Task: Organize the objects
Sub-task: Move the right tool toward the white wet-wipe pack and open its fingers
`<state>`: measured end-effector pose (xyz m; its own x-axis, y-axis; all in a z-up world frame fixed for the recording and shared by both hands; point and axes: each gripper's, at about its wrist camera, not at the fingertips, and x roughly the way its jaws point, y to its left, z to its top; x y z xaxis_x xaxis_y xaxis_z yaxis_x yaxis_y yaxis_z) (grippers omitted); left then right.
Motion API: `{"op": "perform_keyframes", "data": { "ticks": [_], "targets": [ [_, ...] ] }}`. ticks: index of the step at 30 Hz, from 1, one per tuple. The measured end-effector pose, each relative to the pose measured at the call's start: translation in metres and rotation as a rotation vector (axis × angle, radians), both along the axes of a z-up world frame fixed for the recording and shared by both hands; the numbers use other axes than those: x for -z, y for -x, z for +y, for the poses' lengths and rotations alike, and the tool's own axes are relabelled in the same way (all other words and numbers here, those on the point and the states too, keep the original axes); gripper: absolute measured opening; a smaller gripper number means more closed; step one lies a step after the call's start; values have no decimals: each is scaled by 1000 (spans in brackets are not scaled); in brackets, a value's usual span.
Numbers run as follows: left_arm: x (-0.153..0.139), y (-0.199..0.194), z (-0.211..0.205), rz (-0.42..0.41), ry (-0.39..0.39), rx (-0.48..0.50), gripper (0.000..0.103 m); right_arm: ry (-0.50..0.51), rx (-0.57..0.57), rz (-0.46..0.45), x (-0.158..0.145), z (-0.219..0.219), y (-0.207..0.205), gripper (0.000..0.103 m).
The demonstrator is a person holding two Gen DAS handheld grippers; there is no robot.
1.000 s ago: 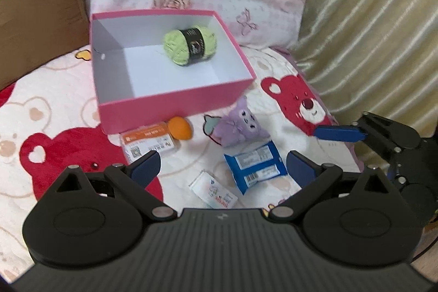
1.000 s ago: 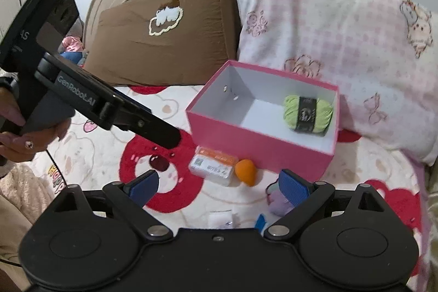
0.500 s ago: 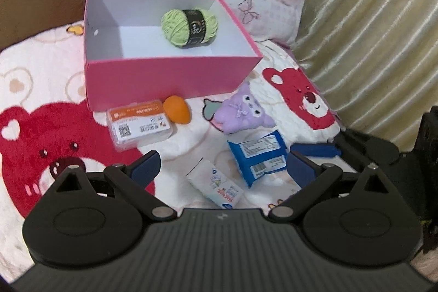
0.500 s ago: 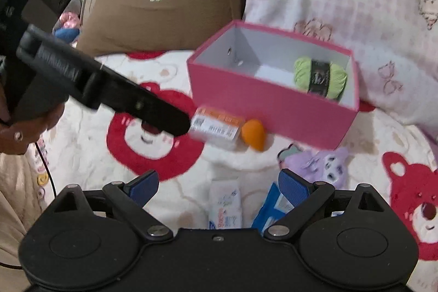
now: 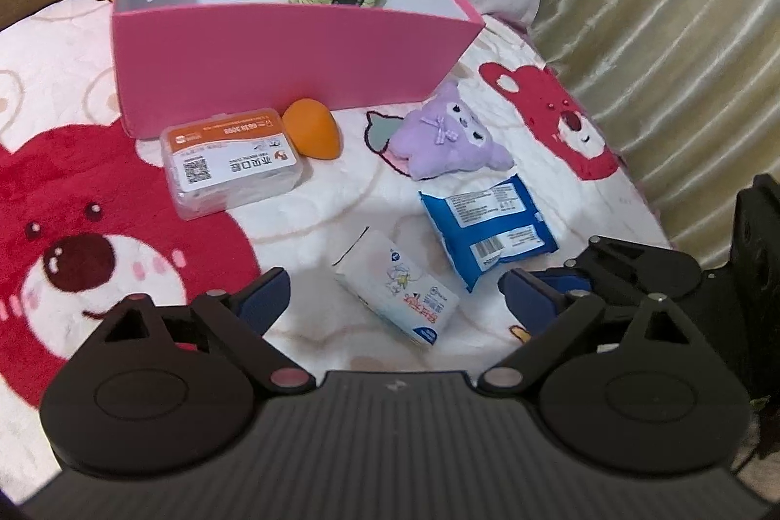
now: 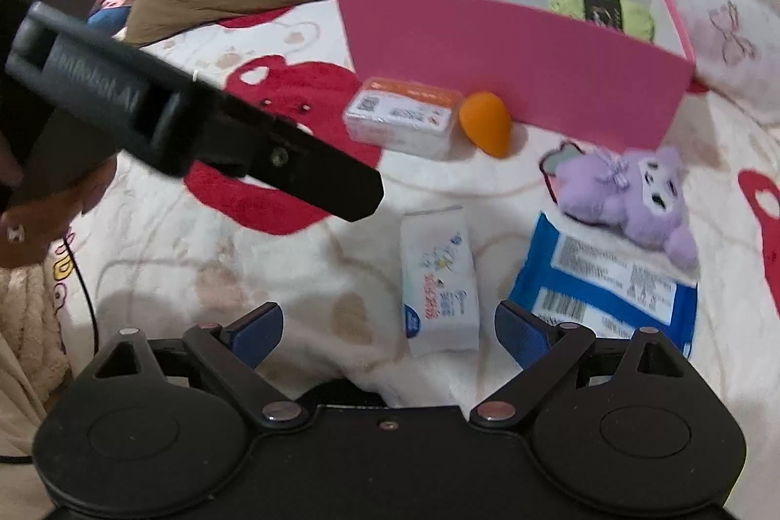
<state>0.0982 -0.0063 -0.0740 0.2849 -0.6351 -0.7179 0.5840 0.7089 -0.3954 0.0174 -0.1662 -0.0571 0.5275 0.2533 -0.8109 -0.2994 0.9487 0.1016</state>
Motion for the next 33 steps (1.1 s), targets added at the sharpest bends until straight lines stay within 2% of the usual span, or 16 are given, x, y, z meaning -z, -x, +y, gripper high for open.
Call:
{"op": "perform_keyframes", "data": {
  "ticks": [4,10,12,16,18,20,24,27,33],
  "targets": [
    [16,-2,-12,-30,2,3,86,-22,60,19,13,-8,-2,93],
    [43,-12,-18,-37,20,-40,67,-85,173,45,34,-20,-2,82],
    [49,-16,-16,-35,40,-58,61,-120,212,60,39,-25,-3,73],
    [58,-21,-16,-27,82,-69,50,-156,221,69,42,-28,-2,59],
    [62,-22,-16,-7,104,-71,42,-167,207,80,44,-26,-2,43],
    [65,-21,-17,-24,93,-75,35,-177,181,100,45,-23,-3,29],
    [68,-24,-15,-9,104,-85,25,-161,176,97,48,-19,-4,29],
    [68,-26,-4,42,138,-94,23,-123,175,102,51,-15,-8,29],
    [67,-26,12,109,131,-104,23,-9,130,71,45,-3,-12,33]
  ]
}}
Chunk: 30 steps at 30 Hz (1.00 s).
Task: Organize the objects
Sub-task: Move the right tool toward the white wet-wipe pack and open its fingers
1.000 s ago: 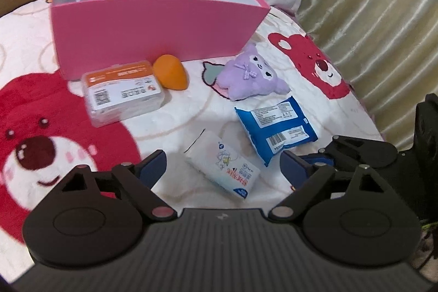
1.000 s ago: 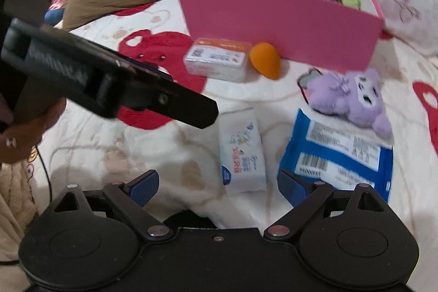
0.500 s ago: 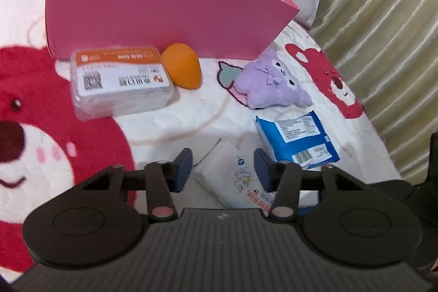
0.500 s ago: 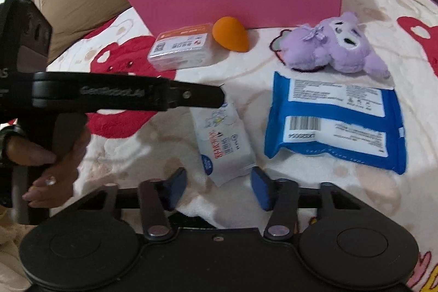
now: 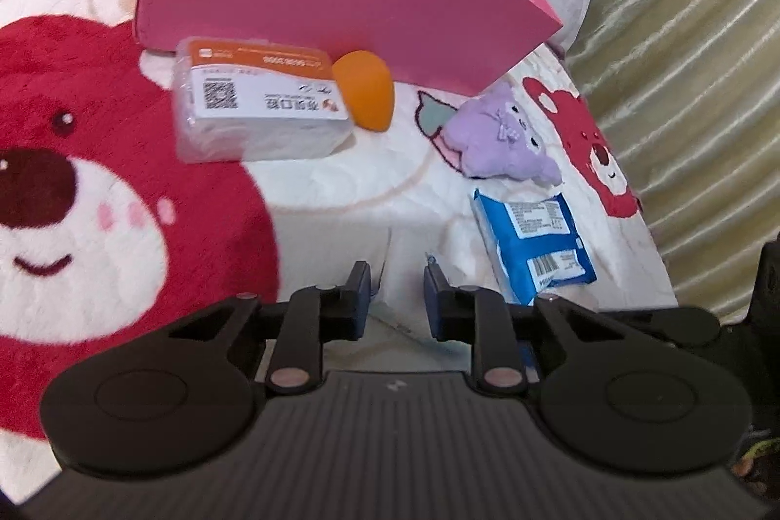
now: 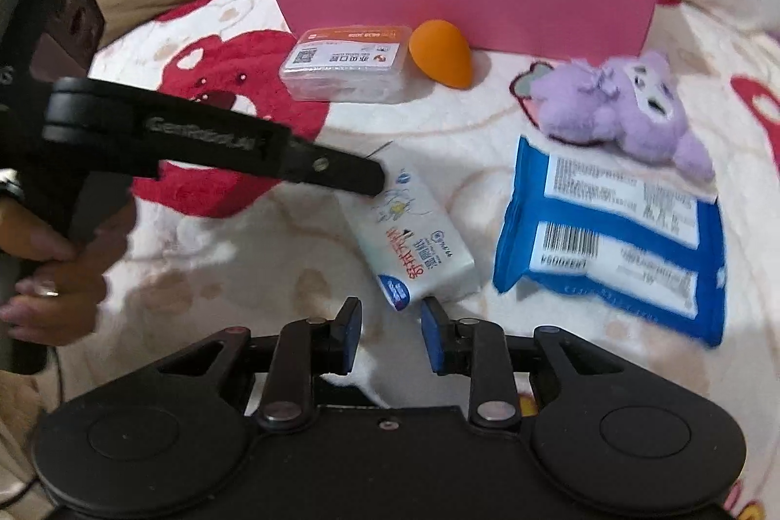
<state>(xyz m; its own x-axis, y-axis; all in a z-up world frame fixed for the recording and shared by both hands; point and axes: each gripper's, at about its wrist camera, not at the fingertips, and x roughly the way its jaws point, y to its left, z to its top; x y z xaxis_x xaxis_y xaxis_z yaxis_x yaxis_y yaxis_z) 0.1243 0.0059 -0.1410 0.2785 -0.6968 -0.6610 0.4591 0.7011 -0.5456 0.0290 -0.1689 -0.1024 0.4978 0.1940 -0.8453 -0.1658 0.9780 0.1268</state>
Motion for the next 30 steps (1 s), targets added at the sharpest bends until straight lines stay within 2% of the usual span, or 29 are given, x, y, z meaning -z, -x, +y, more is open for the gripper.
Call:
{"op": "perform_keyframes", "data": {
  "ticks": [3,6,10,12,14,15,17,19,24,25,26,27,28,30],
  "targets": [
    [-1,2,8,5,25,-48,22,33,-34,-14,-3,5,-4,37],
    [3,-1,14,68,28,-79,22,77,-80,-27,-8,12,-9,39],
    [8,0,23,118,36,-82,22,116,-89,-59,-15,17,-20,48],
    [10,-1,25,140,41,-88,20,107,-88,-67,-18,19,-28,56],
    [10,-3,26,145,10,-96,19,102,-87,-71,-18,21,-34,60],
    [9,-3,23,140,-31,-88,20,102,-83,-65,-16,22,-37,66],
    [4,-1,21,121,-36,-86,23,88,-69,-37,-6,22,-42,74],
    [4,-1,22,138,-26,-90,23,76,-50,-33,2,21,-42,75],
    [9,-3,25,118,13,-119,23,27,-7,-43,4,19,-39,83],
    [9,-2,26,98,19,-135,23,23,-4,-45,5,19,-39,84],
    [6,1,24,41,-3,-151,23,26,-3,-50,5,21,-38,84],
    [3,4,20,-23,-32,-141,23,31,-3,-52,5,22,-38,84],
    [1,6,17,-45,-44,-123,23,37,0,-49,6,23,-39,84],
    [5,4,14,1,-17,-113,23,30,21,-41,4,25,-42,86]
  ]
}}
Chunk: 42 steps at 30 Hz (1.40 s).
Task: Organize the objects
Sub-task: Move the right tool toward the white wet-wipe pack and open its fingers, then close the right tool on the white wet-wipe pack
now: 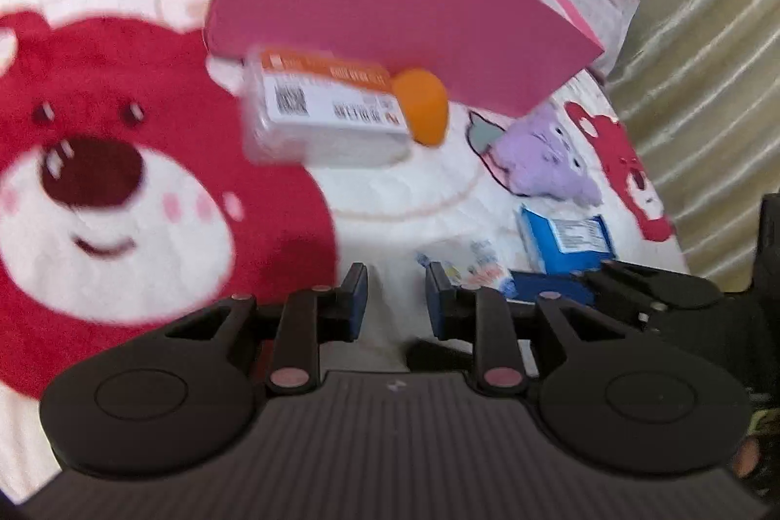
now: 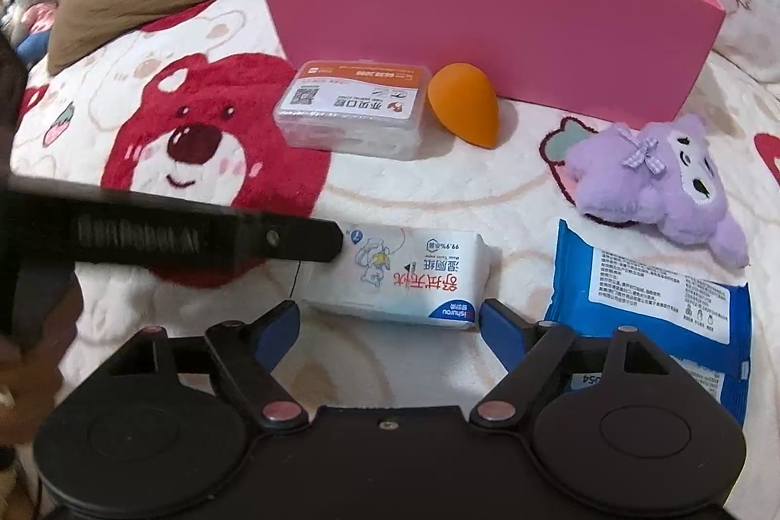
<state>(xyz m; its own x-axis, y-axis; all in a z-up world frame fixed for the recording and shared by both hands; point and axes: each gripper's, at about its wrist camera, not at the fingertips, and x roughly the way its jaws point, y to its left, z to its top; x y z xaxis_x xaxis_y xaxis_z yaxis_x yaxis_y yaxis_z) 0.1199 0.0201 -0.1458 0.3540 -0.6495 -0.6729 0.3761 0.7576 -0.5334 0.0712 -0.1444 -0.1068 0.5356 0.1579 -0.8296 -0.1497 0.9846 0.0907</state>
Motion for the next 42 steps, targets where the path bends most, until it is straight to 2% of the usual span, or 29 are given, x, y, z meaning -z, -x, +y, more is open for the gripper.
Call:
{"op": "perform_keyframes", "data": {
  "ticks": [2,4,7,13,17,22,24,28,32,42],
  "targets": [
    [3,2,-2,-4,-7,-5,25,-1,9,4,1,2,-4,88],
    [2,5,-5,-19,-21,-3,25,-11,-1,12,5,1,-7,93],
    [1,7,-6,-22,-30,-11,25,-24,1,-8,11,-2,-4,93],
    [2,6,-4,3,-24,-16,25,40,-40,-33,11,2,-2,92],
    [1,9,-2,7,2,-18,26,60,-50,-51,10,6,2,85],
    [-12,20,5,-13,16,-43,27,-31,-37,-91,4,-3,14,82],
    [-17,21,4,-21,19,-34,27,-23,-25,-98,2,-2,19,71],
    [-24,28,-5,-53,-12,4,27,-18,-6,-97,1,-7,19,70],
    [-26,33,-7,-62,-10,21,27,8,-11,-91,-2,-7,22,71],
    [-46,42,-7,-87,-30,38,27,101,-64,-151,-17,2,35,73]
  ]
}}
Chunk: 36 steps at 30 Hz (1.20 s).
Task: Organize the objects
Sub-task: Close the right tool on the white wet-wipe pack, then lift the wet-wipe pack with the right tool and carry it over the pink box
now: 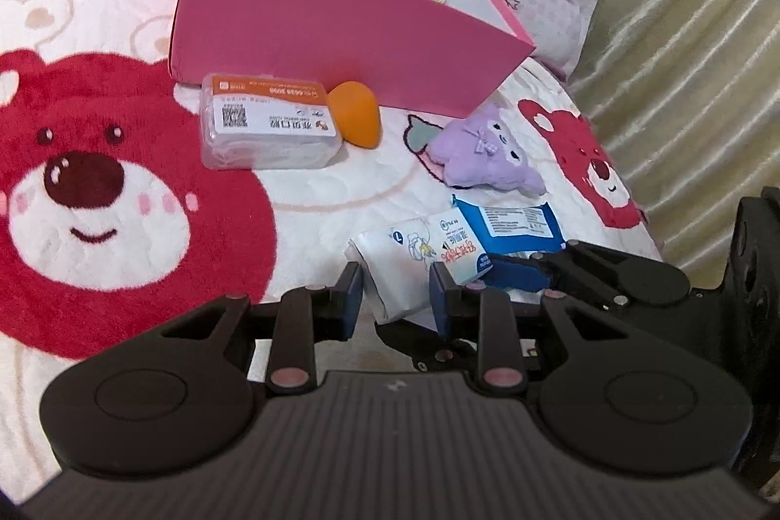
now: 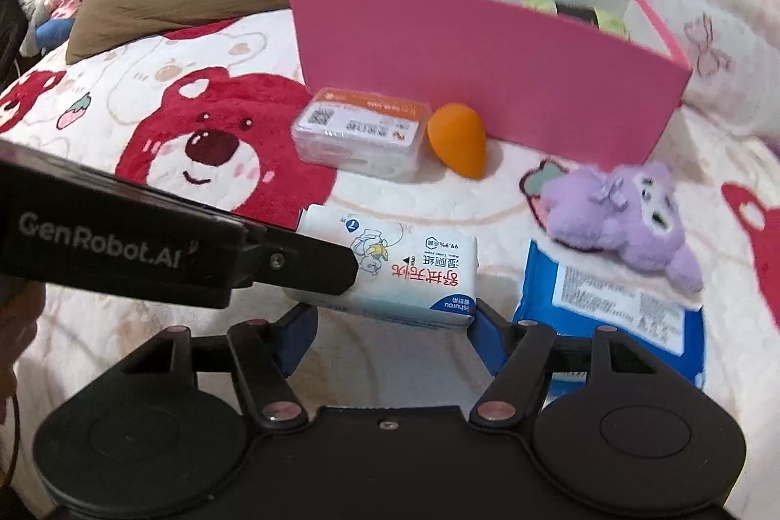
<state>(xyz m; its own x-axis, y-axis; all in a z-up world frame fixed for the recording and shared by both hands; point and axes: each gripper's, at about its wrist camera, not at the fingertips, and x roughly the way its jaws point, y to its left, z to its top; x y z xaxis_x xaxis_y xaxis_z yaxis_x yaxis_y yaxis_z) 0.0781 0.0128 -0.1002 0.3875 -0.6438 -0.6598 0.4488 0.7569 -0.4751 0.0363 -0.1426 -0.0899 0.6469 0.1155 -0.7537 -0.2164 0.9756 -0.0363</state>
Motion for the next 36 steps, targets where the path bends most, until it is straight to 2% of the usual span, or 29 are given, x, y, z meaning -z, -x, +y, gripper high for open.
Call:
{"op": "perform_keyframes", "data": {
  "ticks": [9,14,16,21,27,31,36],
  "targets": [
    [-36,7,2,-9,30,-11,27,61,-32,-83,-30,6,12,74],
    [-47,12,0,-67,11,-17,27,101,-53,-95,-43,9,11,74],
    [-49,11,-2,-90,9,-30,27,102,-63,-95,-48,10,11,78],
    [-52,11,-1,-78,28,-11,27,104,-71,-112,-57,10,14,85],
    [-63,9,-1,-103,8,-14,27,66,-65,-119,-61,10,12,84],
    [-73,9,-13,-142,-40,0,27,67,-70,-151,-66,7,12,83],
    [-81,5,-14,-105,-19,-4,27,87,-75,-154,-79,2,13,83]
  ]
}}
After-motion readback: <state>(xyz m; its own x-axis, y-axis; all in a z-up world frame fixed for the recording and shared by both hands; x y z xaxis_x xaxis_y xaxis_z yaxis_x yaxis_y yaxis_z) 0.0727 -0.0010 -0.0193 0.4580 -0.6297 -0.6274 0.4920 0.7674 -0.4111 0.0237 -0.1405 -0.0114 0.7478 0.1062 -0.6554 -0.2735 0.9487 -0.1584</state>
